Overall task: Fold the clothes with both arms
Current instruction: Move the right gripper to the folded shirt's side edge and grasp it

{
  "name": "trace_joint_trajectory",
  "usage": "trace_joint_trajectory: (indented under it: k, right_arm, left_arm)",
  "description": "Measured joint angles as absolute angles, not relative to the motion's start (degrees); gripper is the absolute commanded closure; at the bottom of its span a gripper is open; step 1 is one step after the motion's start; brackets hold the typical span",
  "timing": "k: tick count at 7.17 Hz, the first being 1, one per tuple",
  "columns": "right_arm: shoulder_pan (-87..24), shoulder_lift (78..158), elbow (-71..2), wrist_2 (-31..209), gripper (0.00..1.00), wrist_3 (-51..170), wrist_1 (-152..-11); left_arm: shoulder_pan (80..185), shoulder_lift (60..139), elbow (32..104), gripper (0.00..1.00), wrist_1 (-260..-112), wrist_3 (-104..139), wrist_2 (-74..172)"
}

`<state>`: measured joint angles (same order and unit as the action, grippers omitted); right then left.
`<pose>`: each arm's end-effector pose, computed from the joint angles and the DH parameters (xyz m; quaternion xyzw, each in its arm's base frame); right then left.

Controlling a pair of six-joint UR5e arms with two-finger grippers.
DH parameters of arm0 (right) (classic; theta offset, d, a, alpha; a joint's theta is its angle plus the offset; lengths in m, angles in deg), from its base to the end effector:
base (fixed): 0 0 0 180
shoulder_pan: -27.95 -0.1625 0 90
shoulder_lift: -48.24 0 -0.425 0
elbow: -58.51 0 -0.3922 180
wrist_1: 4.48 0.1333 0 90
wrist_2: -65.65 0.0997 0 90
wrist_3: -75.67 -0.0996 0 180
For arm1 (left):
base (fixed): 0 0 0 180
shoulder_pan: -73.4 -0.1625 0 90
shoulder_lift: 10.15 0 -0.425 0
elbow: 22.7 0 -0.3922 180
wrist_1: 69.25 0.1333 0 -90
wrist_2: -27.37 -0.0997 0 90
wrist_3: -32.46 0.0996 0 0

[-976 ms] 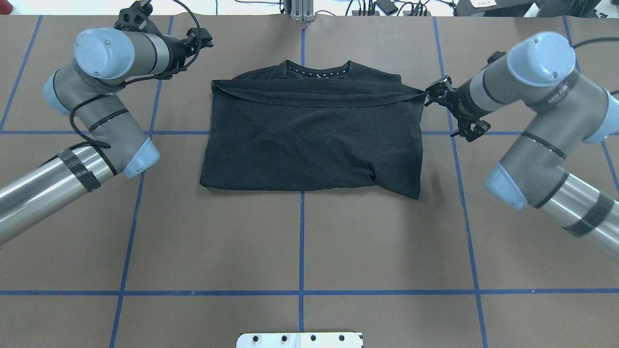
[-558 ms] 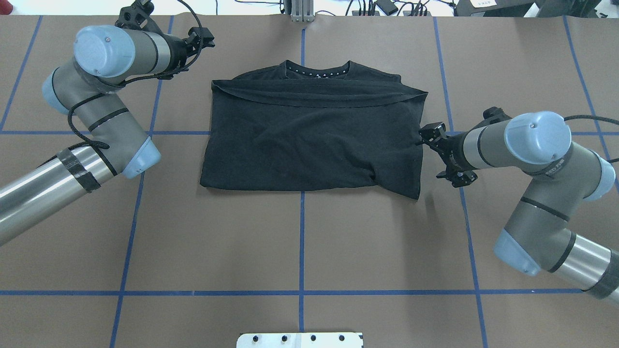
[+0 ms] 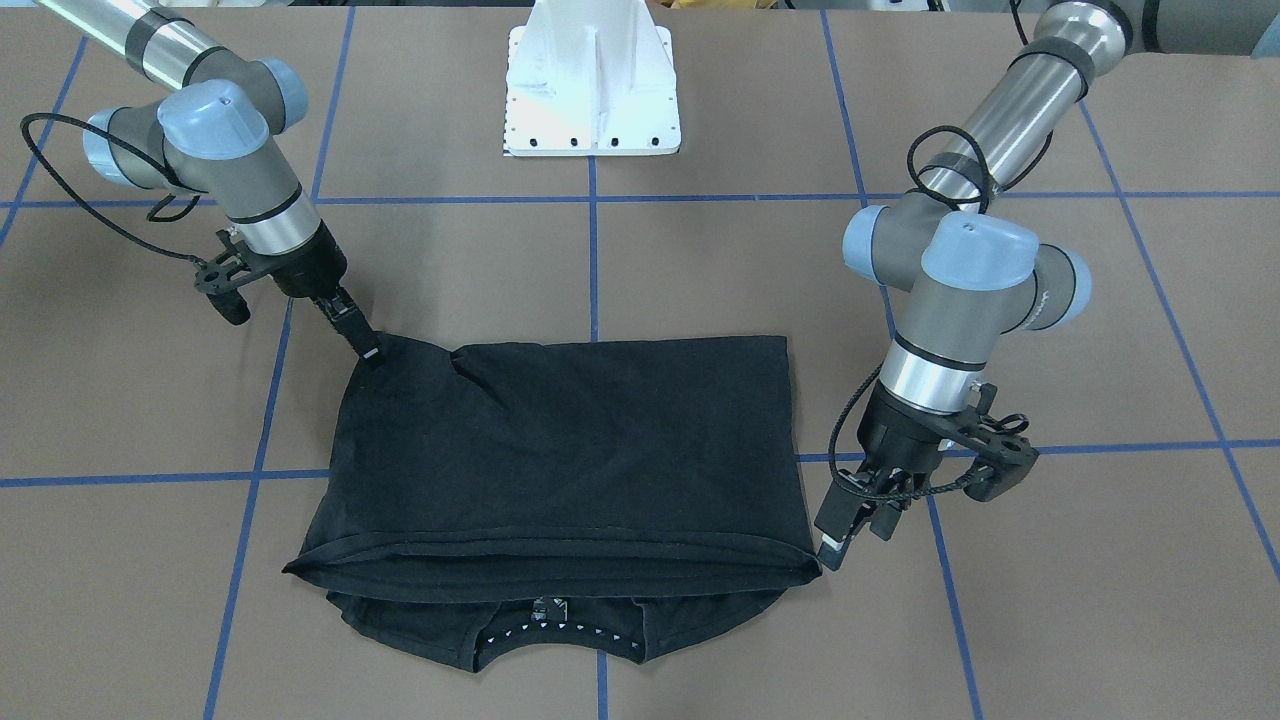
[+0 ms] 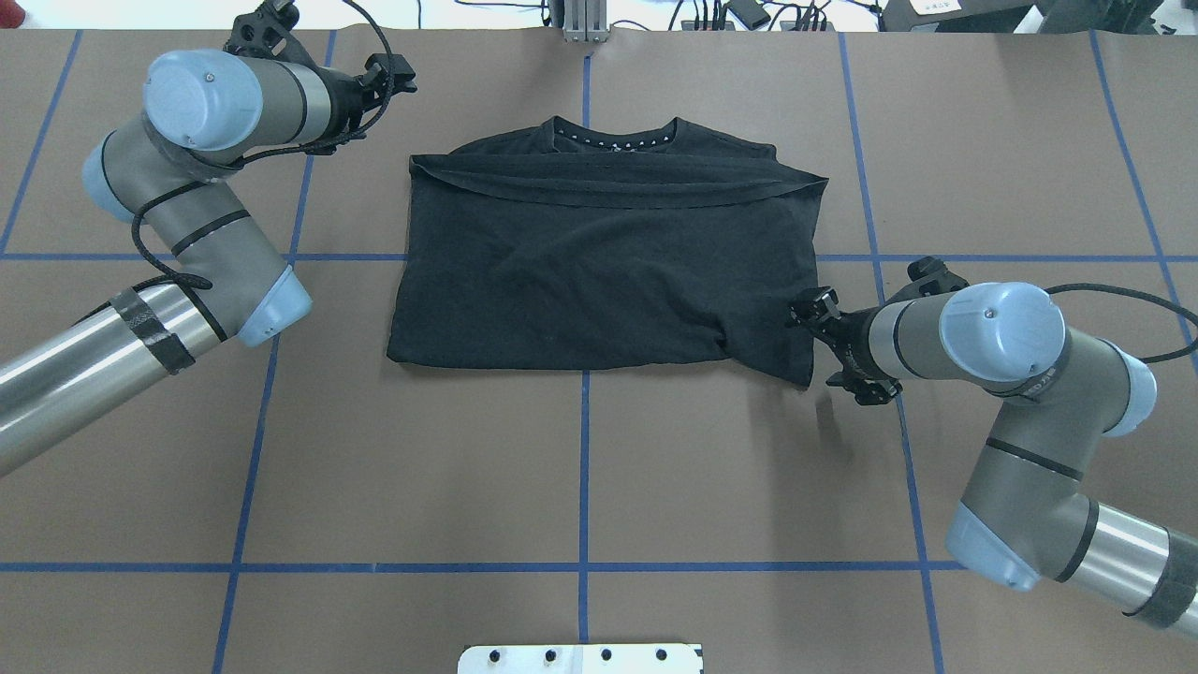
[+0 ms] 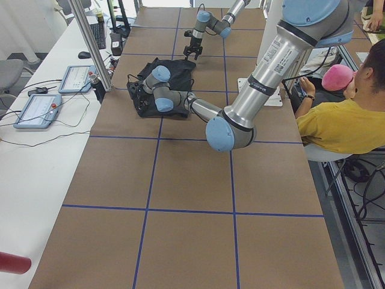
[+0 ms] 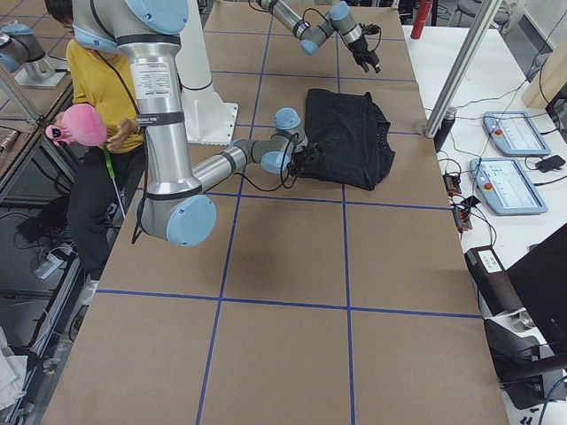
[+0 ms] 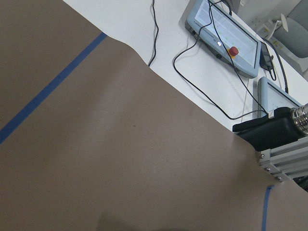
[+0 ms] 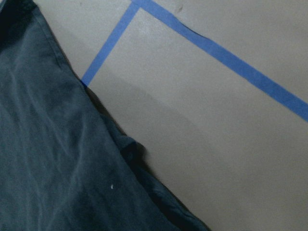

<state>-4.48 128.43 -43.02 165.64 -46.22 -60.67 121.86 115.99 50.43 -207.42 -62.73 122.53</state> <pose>-0.4233 -0.4064 0.4128 -0.0750 -0.4615 0.4359 0.7690 0.4048 -0.6444 0.3223 0.1697 0.5293 -0.3527 0.7528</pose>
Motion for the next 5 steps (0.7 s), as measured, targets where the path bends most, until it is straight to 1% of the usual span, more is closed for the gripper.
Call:
trace_joint_trajectory:
  k: [2,3,4,5]
  right_arm:
    - [-3.2,128.1,-43.2,164.6,0.16,-46.2,-63.1]
    - [-3.0,128.0,-43.2,164.4,0.35,-46.2,-63.6]
    - [-2.9,128.0,-43.2,164.4,0.99,-46.2,-63.7]
    - [-2.9,128.0,-43.2,164.4,1.00,-46.2,-63.8]
  left_arm:
    - [121.8,116.0,50.4,0.01,-207.4,-62.7,122.6]
    - [121.8,116.0,50.4,0.01,-207.4,-62.7,122.6]
    - [121.8,116.0,50.5,0.01,-207.4,-62.7,122.6]
    - [121.8,116.0,50.5,0.01,-207.4,-62.7,122.6]
